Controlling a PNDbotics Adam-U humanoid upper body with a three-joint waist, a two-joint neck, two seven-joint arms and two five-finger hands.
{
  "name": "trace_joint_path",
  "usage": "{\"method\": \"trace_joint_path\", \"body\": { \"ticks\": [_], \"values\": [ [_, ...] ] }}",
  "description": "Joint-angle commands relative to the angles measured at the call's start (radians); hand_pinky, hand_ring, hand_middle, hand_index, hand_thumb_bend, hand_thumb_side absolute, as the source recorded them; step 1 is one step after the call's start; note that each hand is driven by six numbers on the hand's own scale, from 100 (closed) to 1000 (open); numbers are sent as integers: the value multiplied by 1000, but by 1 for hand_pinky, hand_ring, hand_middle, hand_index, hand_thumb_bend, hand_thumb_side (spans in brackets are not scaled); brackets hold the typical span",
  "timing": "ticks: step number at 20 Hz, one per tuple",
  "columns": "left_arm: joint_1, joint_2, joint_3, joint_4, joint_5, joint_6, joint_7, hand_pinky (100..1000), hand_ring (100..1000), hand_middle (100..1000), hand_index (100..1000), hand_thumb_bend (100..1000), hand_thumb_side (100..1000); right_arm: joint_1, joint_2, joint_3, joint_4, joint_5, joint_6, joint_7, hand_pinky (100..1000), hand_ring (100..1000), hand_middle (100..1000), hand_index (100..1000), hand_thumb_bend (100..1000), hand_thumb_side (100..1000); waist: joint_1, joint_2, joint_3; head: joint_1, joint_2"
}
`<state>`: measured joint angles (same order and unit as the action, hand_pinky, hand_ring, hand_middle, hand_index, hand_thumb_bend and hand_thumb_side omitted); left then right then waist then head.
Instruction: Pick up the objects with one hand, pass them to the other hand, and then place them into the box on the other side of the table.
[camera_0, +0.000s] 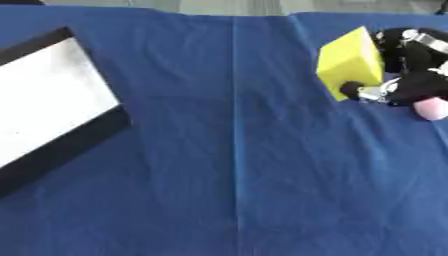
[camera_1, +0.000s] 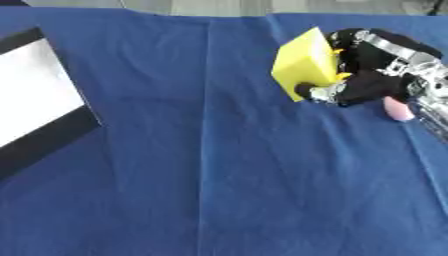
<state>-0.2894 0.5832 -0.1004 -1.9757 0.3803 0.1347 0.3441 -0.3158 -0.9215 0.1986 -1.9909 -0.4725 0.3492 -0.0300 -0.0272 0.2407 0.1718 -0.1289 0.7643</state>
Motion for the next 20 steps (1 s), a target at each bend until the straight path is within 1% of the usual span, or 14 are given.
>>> {"method": "trace_joint_path", "body": {
  "ticks": [1,5,7,10,13,17,20],
  "values": [
    [-42,70,14,-24,-7,-24,-15,1000,787,762,825,100,735,-27,25,13,-9,-24,-27,-73,742,611,437,598,224,100,19,-38,2,4,6],
    [-100,119,8,-24,-22,-52,-53,1000,789,765,827,100,672,-57,81,57,-9,-6,-52,-159,739,605,434,599,222,100,25,-41,9,5,6],
    [-131,148,6,-24,-35,-65,-76,1000,791,766,828,100,647,-75,100,73,-9,8,-73,-194,737,603,434,598,215,100,26,-43,12,1,6],
    [-182,198,5,-24,-53,-81,-106,989,795,769,828,100,613,-97,120,100,-9,34,-104,-232,734,600,434,598,212,100,29,-48,18,-4,6],
    [-241,247,-7,-24,-82,-87,-151,975,799,772,832,100,580,-115,140,134,-9,35,-119,-267,734,600,434,600,211,100,33,-55,26,-8,6],
    [-311,288,-32,-24,-130,-71,-225,959,803,777,835,100,539,-132,160,175,-9,39,-139,-304,736,601,436,602,206,100,37,-63,36,-12,6],
    [-358,312,-59,-24,-173,-40,-291,948,805,780,838,100,503,-141,167,205,-9,63,-151,-324,738,602,437,602,203,100,41,-65,44,-12,6]
  ]
}}
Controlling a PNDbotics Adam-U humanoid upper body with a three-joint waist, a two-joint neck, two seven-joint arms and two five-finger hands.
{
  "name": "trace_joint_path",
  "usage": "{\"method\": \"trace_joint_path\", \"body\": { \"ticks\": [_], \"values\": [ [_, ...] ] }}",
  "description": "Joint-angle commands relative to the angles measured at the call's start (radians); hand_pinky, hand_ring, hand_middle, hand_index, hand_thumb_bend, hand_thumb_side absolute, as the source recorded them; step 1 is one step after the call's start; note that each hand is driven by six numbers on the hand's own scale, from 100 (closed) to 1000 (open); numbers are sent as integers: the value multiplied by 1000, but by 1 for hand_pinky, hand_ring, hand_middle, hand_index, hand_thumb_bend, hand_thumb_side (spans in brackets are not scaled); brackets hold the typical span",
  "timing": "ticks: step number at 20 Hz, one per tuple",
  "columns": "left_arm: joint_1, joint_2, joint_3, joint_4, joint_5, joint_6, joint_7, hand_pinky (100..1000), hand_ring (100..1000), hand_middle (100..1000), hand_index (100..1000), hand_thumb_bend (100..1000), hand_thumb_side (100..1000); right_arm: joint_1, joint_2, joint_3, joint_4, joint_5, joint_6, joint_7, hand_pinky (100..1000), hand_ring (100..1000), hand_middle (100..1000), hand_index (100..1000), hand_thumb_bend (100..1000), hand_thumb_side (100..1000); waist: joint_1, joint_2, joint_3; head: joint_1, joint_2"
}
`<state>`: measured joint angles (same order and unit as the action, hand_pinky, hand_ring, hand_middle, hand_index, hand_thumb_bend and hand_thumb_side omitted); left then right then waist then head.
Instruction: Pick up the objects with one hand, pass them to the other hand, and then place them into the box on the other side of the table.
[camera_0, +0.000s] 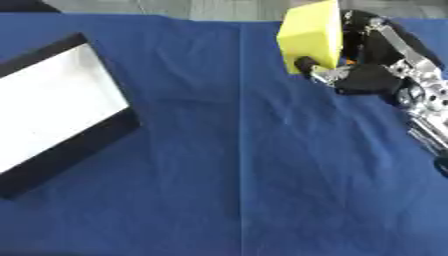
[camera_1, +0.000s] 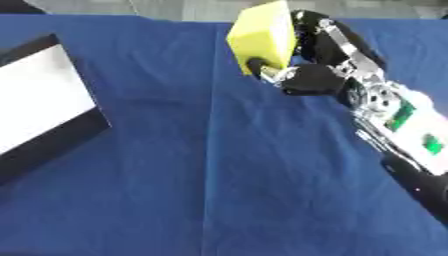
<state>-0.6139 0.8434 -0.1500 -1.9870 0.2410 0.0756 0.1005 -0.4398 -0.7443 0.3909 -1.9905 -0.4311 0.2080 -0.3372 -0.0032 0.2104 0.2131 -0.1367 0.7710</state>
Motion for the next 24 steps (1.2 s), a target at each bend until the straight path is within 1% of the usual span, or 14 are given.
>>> {"method": "trace_joint_path", "body": {
  "ticks": [1,6,11,16,20,22,24],
  "values": [
    [-47,58,-19,-13,-50,32,-68,941,807,783,842,100,475,-20,-8,21,-10,35,-14,-19,739,602,438,602,201,100,18,-35,5,-5,-1],
    [-127,83,-102,-13,-151,116,-220,936,821,802,876,100,439,-46,-2,67,-10,118,-23,-1,741,603,441,601,197,100,25,-37,14,-14,-1],
    [-194,72,-170,-13,-238,156,-355,934,834,816,888,100,431,-67,6,99,-10,181,-24,20,741,603,442,600,195,100,28,-38,22,-28,-1],
    [-253,29,-253,-13,-280,201,-426,941,837,820,890,100,477,-78,16,121,-10,224,-23,43,741,606,446,601,193,100,34,-39,33,-34,-1],
    [-292,-8,-314,-13,-331,263,-479,936,840,827,896,100,479,-84,23,138,-10,265,-43,63,742,606,448,601,191,100,35,-40,36,-33,-1],
    [-307,-28,-345,-13,-368,290,-509,933,845,836,920,100,485,-88,28,147,-10,281,-53,74,742,606,448,601,191,100,36,-40,38,-31,-1],
    [-320,-44,-372,-13,-409,302,-542,932,851,847,943,100,491,-94,33,155,-10,290,-60,86,741,606,448,600,191,100,38,-39,39,-31,-1]
  ]
}}
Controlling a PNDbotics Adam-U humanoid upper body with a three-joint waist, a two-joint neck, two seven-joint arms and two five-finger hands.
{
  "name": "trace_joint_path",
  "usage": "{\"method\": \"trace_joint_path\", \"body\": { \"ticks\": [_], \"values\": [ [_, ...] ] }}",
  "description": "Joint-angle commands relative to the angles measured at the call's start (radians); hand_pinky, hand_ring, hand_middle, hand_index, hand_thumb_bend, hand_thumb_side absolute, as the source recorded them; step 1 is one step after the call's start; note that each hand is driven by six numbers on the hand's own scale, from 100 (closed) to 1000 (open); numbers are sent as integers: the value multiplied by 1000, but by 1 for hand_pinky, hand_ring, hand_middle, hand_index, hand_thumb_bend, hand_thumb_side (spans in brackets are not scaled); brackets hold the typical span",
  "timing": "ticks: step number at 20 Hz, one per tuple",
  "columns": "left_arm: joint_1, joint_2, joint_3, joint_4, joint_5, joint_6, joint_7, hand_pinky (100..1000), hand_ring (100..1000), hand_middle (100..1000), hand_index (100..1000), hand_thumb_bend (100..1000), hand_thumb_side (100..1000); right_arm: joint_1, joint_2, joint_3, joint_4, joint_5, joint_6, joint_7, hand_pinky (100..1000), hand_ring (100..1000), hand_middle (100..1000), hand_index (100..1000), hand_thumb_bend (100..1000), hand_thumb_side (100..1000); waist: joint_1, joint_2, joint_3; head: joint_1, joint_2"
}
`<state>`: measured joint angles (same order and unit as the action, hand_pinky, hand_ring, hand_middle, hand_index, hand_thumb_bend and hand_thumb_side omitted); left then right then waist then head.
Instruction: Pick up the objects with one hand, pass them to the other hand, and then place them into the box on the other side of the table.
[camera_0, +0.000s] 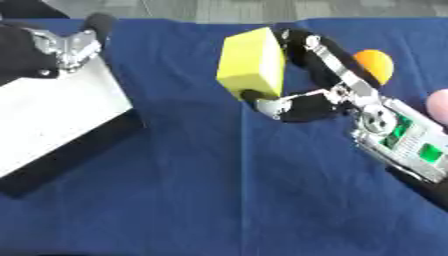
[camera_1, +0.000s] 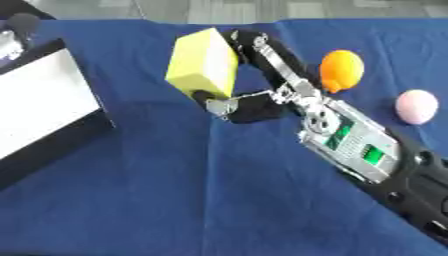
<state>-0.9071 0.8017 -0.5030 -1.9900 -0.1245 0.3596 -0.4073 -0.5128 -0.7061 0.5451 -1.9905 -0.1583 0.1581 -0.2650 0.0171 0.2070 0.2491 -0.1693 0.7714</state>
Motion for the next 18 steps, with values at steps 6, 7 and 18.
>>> {"method": "trace_joint_path", "body": {
  "ticks": [6,7,18],
  "values": [
    [-53,-51,-51,-10,-120,32,-80,946,867,856,931,100,556,-38,6,14,-10,25,-18,39,740,606,449,600,193,100,19,-34,11,-1,-1],
    [-58,-57,-54,-10,-128,30,-82,946,868,856,931,100,554,-40,7,15,-10,28,-18,43,741,606,449,600,193,100,18,-35,12,-1,-1],
    [-92,-134,-99,-10,-244,29,-141,933,874,860,919,111,626,-58,23,38,-10,128,-39,75,739,604,452,595,196,100,20,-31,18,3,-1]
  ]
}}
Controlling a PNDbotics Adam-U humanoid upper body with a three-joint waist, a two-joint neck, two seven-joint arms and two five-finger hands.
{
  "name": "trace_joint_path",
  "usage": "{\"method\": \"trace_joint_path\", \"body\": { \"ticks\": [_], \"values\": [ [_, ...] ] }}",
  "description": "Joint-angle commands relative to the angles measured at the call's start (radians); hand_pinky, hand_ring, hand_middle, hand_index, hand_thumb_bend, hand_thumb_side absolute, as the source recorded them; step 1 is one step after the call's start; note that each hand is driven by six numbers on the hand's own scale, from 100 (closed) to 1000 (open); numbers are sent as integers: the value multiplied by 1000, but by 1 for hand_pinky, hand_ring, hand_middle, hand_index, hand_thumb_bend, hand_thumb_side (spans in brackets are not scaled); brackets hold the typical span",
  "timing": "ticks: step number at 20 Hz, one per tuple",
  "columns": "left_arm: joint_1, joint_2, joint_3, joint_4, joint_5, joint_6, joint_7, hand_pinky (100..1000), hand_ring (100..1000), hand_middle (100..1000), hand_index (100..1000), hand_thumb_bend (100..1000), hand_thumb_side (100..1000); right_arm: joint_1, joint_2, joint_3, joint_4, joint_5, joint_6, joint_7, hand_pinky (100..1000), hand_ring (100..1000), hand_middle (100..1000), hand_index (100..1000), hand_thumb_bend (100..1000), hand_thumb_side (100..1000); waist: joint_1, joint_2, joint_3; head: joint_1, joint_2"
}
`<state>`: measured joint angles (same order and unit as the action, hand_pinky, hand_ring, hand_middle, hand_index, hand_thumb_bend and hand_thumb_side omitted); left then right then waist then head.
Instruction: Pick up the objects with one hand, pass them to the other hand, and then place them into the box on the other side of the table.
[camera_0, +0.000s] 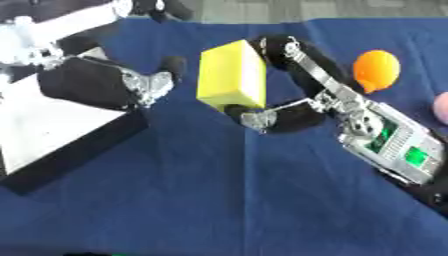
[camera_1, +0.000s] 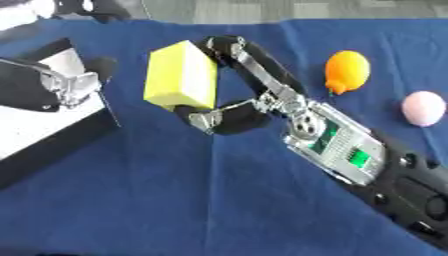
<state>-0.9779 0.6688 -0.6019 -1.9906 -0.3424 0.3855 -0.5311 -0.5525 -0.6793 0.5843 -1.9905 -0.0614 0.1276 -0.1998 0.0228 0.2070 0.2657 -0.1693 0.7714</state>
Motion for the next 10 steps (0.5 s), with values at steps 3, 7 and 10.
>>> {"method": "trace_joint_path", "body": {
  "ticks": [3,7,10],
  "values": [
    [-22,-11,-9,-9,-44,4,-42,935,874,857,908,155,695,-21,-1,5,-10,59,-16,23,739,603,452,594,196,100,15,-30,1,3,-1],
    [-24,-21,-13,-9,-67,-3,-85,970,888,855,899,284,817,-23,1,6,-10,75,-12,37,738,603,452,594,202,100,14,-29,2,5,-1],
    [-30,-35,-20,-9,-106,-14,-137,1000,892,845,902,330,800,-26,5,8,-10,83,6,54,737,602,452,594,206,100,15,-29,1,6,-1]
  ]
}}
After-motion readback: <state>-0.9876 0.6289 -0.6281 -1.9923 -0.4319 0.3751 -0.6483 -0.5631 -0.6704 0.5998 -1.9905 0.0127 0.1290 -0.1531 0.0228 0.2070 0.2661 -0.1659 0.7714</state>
